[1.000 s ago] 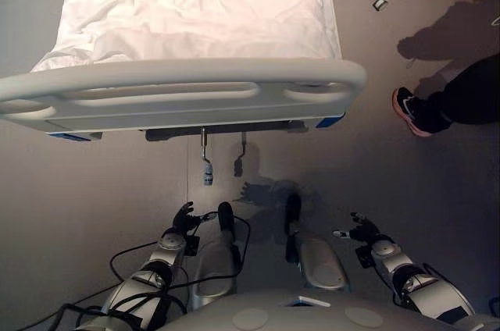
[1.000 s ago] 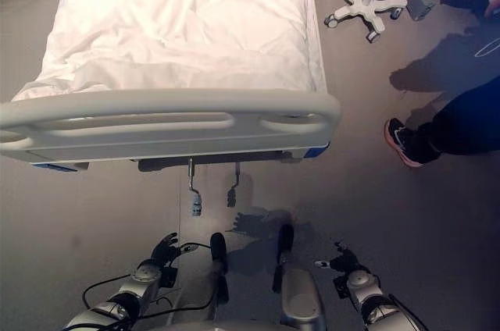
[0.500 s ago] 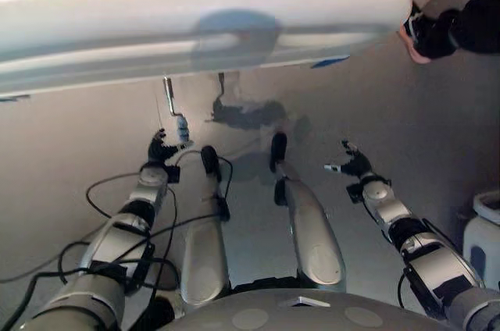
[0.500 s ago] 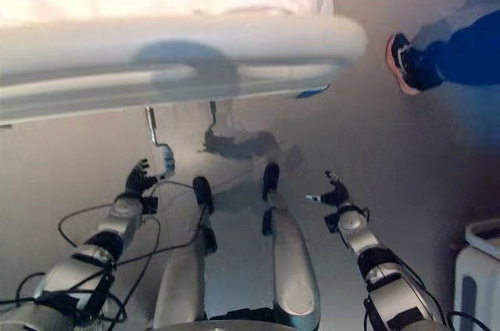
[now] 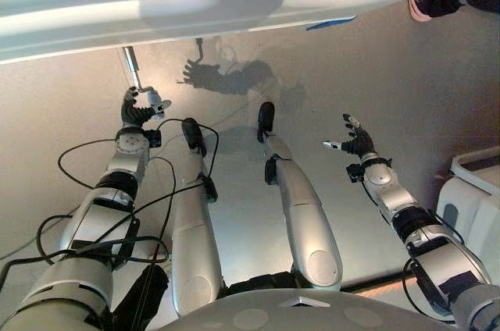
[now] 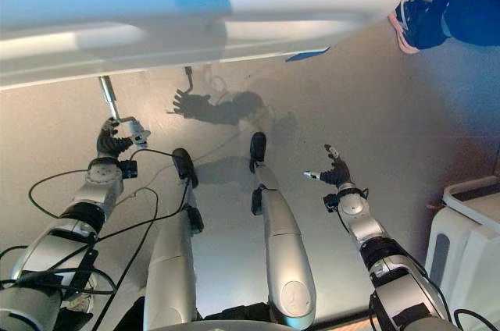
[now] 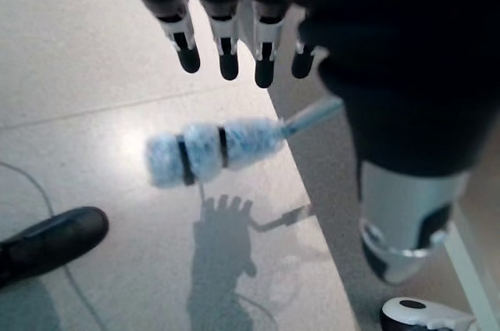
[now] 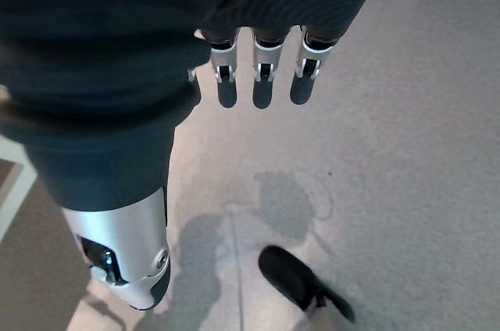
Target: Raise the hospital bed
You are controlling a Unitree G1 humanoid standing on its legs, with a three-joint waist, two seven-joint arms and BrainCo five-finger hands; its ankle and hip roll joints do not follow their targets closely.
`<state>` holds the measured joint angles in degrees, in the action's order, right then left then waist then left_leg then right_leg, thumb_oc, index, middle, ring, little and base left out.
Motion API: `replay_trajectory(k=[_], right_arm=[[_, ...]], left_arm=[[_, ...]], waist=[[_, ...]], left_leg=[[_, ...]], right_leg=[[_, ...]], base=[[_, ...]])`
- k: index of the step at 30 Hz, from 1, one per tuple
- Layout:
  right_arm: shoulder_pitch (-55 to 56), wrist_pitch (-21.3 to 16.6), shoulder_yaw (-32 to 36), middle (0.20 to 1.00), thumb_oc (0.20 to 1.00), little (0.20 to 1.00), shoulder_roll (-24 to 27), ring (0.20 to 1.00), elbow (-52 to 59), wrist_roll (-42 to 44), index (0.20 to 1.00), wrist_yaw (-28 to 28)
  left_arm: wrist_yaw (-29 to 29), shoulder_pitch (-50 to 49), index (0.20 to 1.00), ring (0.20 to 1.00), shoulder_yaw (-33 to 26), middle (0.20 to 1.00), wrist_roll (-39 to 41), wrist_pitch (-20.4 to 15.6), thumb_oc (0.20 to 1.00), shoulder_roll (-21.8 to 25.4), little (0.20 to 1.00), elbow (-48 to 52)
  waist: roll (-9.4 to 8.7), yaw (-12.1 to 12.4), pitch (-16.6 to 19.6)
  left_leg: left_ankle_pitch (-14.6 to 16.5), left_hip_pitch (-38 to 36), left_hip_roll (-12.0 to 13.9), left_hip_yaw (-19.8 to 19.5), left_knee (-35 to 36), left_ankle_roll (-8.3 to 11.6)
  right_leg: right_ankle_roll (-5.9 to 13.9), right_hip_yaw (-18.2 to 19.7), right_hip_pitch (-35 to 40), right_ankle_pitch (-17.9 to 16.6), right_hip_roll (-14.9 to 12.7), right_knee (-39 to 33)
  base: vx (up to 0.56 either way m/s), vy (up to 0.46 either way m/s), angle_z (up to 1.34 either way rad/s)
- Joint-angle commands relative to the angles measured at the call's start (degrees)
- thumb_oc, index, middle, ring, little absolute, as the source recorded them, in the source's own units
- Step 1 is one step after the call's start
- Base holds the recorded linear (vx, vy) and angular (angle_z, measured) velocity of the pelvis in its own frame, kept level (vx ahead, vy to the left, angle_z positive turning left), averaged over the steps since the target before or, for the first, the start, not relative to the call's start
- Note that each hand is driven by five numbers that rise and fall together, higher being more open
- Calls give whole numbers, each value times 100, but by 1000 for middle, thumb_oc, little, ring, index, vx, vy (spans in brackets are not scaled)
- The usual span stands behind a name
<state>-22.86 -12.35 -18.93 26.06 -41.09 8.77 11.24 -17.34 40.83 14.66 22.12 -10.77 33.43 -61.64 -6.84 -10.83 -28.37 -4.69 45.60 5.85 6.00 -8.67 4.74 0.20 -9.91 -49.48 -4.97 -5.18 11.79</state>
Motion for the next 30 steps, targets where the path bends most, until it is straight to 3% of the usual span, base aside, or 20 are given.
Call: replay_trajectory(k=[1,4,5,7,30], right_arm=[[266,-227,-145,1000,1000,1000,230,1000,169,234,1000,109],[266,-227,-145,1000,1000,1000,230,1000,169,234,1000,109],[323,-275,-193,1000,1000,1000,371,1000,546,214,1000,147],[316,-259,-178,1000,1000,1000,381,1000,577,192,1000,163],[111,-234,-425,1000,1000,1000,619,1000,1006,-47,1000,60]], left_arm=[[-162,-43,1000,1000,-125,1000,153,-172,1000,241,1000,-120],[-162,-43,1000,1000,-125,1000,153,-172,1000,241,1000,-120],[-214,102,1000,1000,-54,1000,267,-232,1000,377,1000,410],[-263,156,1000,1000,-25,1000,280,-240,1000,441,1000,475],[190,412,1000,1000,252,1000,644,-124,1000,525,1000,272]], waist=[[-161,-59,77],[-160,-59,77],[-184,-51,-98],[-140,-37,-136],[-115,-32,-143]], left_leg=[[157,445,-126,-143,-560,-104],[157,445,-126,-144,-560,-104],[172,756,-108,-185,-717,-110],[170,894,-106,-216,-743,-110],[43,1124,-155,-170,-506,-112]], right_leg=[[753,110,35,-203,46,-59],[753,110,35,-203,46,-59],[733,103,-219,-208,19,11],[731,81,-365,-210,10,46],[751,90,-646,-274,-6,-117]], base=[[0,0,0],[-6,-15,0],[-25,-40,-1],[-13,-20,-1],[0,0,1]])
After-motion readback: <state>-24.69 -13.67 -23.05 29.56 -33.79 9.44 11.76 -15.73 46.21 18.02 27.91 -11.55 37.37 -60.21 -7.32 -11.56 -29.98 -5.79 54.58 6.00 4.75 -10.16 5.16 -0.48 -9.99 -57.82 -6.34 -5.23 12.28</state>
